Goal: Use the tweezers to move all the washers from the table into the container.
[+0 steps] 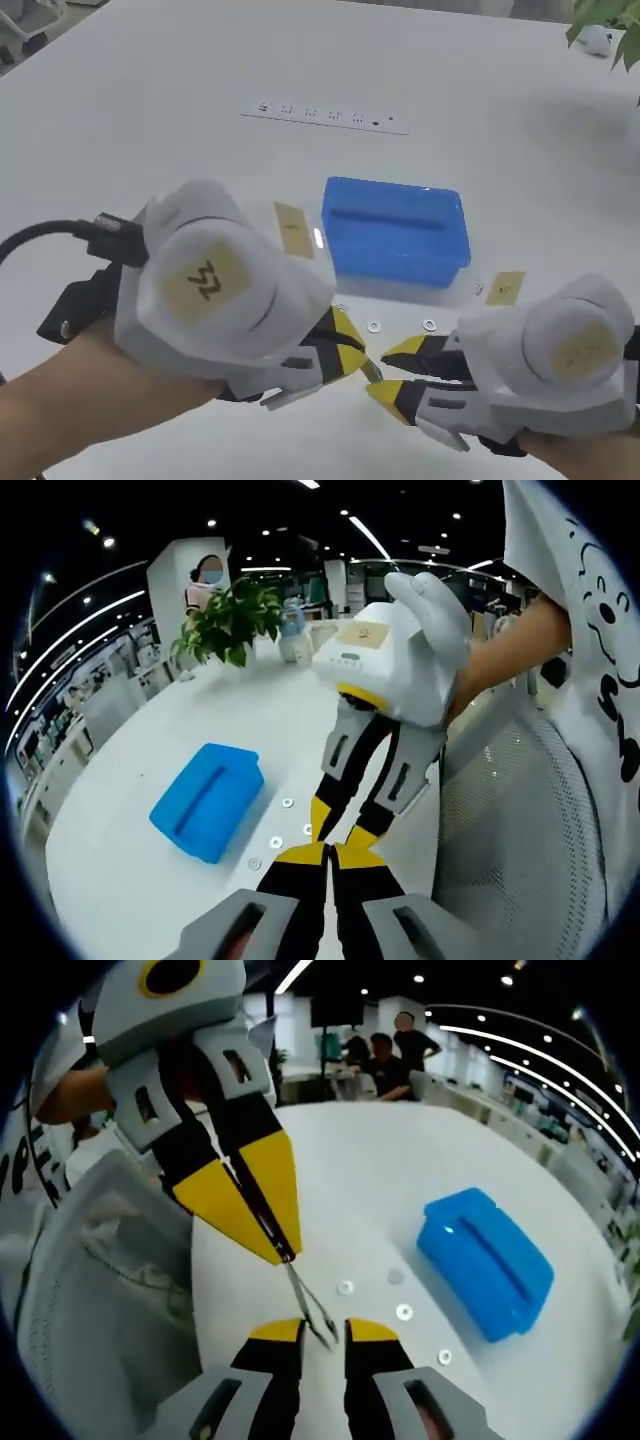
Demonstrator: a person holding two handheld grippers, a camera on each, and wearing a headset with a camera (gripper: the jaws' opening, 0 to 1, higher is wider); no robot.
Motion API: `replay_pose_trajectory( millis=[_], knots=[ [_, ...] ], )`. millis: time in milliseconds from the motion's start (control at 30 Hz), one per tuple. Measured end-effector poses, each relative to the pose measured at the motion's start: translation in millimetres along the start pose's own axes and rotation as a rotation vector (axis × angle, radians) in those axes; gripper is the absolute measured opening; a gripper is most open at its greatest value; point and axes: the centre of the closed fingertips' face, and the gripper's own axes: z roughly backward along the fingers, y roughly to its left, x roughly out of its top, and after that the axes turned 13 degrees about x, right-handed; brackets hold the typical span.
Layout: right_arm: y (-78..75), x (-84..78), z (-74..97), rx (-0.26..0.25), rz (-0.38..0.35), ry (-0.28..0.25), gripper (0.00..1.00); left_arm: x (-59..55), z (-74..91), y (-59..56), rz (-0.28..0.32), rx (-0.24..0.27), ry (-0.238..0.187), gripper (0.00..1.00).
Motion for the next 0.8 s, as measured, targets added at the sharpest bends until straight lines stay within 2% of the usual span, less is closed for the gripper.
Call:
replay_pose_trajectory(
  millis=[67,200,400,467,600,800],
  knots=[
    [1.3,5.6,-3.6,0.016,0.001,-0.018,0.11,2.0,3.0,1.6,-0.023,0.007,-0.002,0.00],
    [6.1,19.0,-6.1,0.047,0.028,-0.049,0.12,5.3,8.6,6.1,-0.028,0.010,-0.012,0.00],
    [2.0,33.8,-8.2,0.066,0.039,-0.093,0.07,7.5,11.2,14.0,-0.067,0.022,-0.019,0.00],
    [-0.4,36.8,-9.0,0.073,0.036,-0.100,0.07,7.6,11.1,17.4,-0.065,0.027,-0.023,0.00],
    [-8.8,39.9,-14.3,0.059,0.042,-0.096,0.06,2.7,7.0,30.7,-0.032,0.080,-0.027,0.00],
    [-17.5,45.2,-22.7,0.052,0.035,-0.101,0.06,-3.2,4.9,43.5,-0.009,0.114,-0.023,0.00]
  ],
)
